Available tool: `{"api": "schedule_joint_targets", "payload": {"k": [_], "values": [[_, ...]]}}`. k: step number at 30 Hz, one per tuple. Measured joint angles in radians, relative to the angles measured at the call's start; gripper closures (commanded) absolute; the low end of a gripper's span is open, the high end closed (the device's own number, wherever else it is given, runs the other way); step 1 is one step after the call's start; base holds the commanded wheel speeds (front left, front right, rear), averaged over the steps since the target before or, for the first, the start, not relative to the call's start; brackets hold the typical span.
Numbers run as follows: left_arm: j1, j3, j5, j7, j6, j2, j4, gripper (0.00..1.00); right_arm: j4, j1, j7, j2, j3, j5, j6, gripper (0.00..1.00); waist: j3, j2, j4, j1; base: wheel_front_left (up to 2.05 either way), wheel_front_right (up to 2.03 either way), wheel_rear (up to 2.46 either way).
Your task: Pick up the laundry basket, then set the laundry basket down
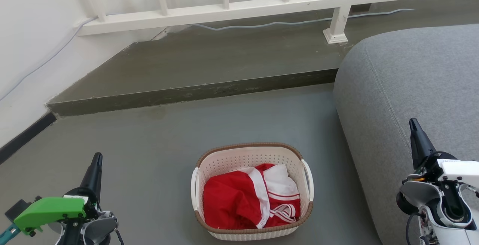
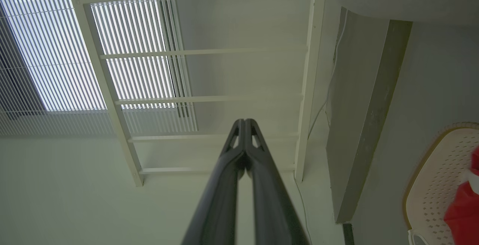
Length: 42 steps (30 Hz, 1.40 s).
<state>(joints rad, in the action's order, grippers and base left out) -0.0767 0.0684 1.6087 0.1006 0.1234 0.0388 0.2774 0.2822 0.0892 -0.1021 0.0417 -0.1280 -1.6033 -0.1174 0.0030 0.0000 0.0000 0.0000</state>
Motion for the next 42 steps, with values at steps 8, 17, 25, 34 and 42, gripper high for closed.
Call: {"api": "schedule_joint_targets", "payload": {"k": [8, 17, 25, 34, 42], "values": [[0.0, 0.0, 0.0, 0.0, 0.0, 0.0, 0.0, 1.0, 0.0, 0.0, 0.0, 0.0, 0.0, 0.0, 0.0, 1.0, 0.0, 0.0, 0.0, 0.0, 0.0, 0.0, 0.0], [0.0, 0.0, 0.0, 0.0, 0.0, 0.0, 0.0, 1.0, 0.0, 0.0, 0.0, 0.0, 0.0, 0.0, 0.0, 1.0, 0.0, 0.0, 0.0, 0.0, 0.0, 0.0, 0.0], [0.0, 0.0, 0.0, 0.0, 0.0, 0.0, 0.0, 1.0, 0.0, 0.0, 0.0, 0.0, 0.0, 0.0, 0.0, 1.0, 0.0, 0.0, 0.0, 0.0, 0.0, 0.0, 0.0], [0.0, 0.001, 0.0, 0.001, 0.0, 0.0, 0.0, 1.0, 0.0, 0.0, 0.0, 0.0, 0.0, 0.0, 0.0, 1.0, 0.0, 0.0, 0.0, 0.0, 0.0, 0.0, 0.0], [0.0, 0.001, 0.0, 0.001, 0.0, 0.0, 0.0, 1.0, 0.0, 0.0, 0.0, 0.0, 0.0, 0.0, 0.0, 1.0, 0.0, 0.0, 0.0, 0.0, 0.0, 0.0, 0.0]]}}
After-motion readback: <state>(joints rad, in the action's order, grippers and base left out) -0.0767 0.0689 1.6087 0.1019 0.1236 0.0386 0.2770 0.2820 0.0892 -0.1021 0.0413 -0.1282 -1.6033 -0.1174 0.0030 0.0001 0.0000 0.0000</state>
